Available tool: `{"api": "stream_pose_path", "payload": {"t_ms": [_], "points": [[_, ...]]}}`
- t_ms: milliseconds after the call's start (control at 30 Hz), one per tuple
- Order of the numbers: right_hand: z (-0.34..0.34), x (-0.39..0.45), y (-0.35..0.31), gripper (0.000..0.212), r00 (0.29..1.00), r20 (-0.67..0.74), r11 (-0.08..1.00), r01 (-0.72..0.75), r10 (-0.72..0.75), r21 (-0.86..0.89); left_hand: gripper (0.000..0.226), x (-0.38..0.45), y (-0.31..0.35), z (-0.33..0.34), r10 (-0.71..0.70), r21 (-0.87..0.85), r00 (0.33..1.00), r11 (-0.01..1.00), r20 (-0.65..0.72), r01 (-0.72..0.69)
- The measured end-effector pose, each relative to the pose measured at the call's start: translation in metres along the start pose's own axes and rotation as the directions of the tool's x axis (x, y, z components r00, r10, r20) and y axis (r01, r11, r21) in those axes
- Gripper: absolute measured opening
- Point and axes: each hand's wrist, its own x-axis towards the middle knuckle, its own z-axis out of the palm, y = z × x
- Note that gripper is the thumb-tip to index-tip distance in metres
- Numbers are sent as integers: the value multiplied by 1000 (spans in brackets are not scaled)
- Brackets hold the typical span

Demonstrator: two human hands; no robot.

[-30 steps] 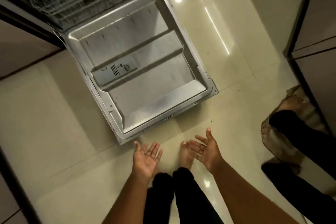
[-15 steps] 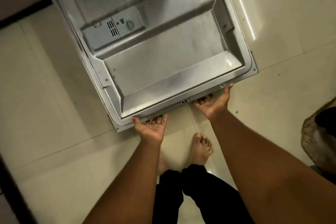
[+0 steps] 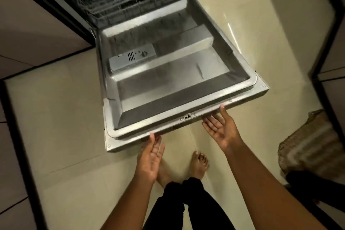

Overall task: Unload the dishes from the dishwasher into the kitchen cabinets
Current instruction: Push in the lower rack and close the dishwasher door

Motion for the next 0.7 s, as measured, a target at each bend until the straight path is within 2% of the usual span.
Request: {"api": "stream_pose_path", "payload": {"t_ms": [67, 100, 167, 233, 333, 400, 433, 467, 500, 533, 567, 600, 633, 667, 700], "points": [[27, -49, -16, 48, 995, 4, 995, 95, -95, -16, 14, -41, 22, 20, 97, 20, 995, 995, 30, -98], [39, -69, -23, 41, 992, -5, 992, 126, -126, -11, 10, -59, 32, 30, 167, 62, 986, 984, 28, -168], [73, -110, -41, 35, 980, -8, 980, 200, -200, -21, 17, -98, 63, 57, 310, 132, 950, 941, 29, -311], [110, -143, -59, 37, 949, 27, 949, 314, -313, -37, 21, -125, 93, 82, 439, 191, 896, 876, 66, -443], [167, -176, -73, 50, 842, 159, 838, 534, -515, -115, 24, -158, 138, 121, 612, 209, 782, 754, 119, -622], [201, -186, -71, 65, 719, 299, 660, 695, -627, -286, 26, -178, 164, 143, 737, 252, 655, 610, 169, -751], [214, -186, -67, 71, 657, 375, 539, 752, -653, -379, 26, -187, 173, 151, 803, 313, 554, 479, 221, -820], [227, -184, -64, 76, 602, 436, 409, 788, -669, -460, 28, -191, 184, 157, 856, 395, 413, 279, 311, -875], [238, -181, -61, 81, 553, 476, 286, 803, -684, -522, 34, -189, 195, 159, 869, 478, 240, 5, 432, -878], [249, -175, -60, 87, 494, 510, 154, 807, -705, -569, 44, -181, 209, 161, 821, 537, 78, -295, 566, -790], [257, -171, -61, 92, 423, 542, -3, 787, -726, -617, 59, -170, 223, 161, 725, 563, -2, -536, 689, -630], [266, -166, -63, 97, 343, 574, -181, 723, -743, -667, 76, -157, 238, 161, 630, 562, 5, -690, 777, -456], [272, -161, -67, 100, 275, 602, -348, 610, -750, -712, 90, -146, 251, 162, 558, 543, 50, -776, 828, -320], [279, -158, -71, 100, 229, 620, -467, 479, -751, -743, 100, -138, 262, 163, 515, 521, 91, -820, 852, -238], [287, -157, -78, 98, 198, 632, -541, 368, -749, -756, 104, -133, 273, 165, 486, 498, 106, -847, 867, -188]]}}
